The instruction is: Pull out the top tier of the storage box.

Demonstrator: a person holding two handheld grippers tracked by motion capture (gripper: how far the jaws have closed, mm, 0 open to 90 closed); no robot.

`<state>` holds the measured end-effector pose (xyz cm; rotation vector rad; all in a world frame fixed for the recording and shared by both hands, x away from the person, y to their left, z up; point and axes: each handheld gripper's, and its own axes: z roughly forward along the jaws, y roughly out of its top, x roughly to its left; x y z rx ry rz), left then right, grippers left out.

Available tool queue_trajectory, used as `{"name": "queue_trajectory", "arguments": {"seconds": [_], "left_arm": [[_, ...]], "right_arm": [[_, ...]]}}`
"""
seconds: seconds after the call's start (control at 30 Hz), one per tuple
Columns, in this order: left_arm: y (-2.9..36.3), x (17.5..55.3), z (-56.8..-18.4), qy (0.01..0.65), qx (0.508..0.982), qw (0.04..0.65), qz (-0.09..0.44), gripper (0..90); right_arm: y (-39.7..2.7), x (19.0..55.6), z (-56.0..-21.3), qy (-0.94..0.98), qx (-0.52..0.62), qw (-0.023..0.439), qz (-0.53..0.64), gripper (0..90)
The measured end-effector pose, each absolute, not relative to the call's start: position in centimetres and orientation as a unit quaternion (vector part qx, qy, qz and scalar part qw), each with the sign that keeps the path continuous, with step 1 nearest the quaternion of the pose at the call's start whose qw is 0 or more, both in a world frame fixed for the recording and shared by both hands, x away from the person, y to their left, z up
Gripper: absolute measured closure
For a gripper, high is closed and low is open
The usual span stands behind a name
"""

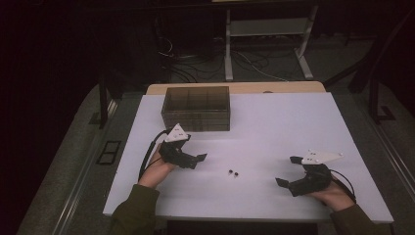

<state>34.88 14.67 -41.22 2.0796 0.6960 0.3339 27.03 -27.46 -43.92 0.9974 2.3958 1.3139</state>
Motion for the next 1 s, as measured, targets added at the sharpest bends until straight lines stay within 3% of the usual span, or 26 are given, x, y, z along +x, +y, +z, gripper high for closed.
{"name": "queue_trajectory", "arguments": {"seconds": [1.0], "left_arm": [[14.0,37.3,-40.9,0.283,0.835,0.452,0.135,5.8]], "right_arm": [[-27.5,27.1,-44.0,0.816,0.344,0.118,0.449,1.9]]}}
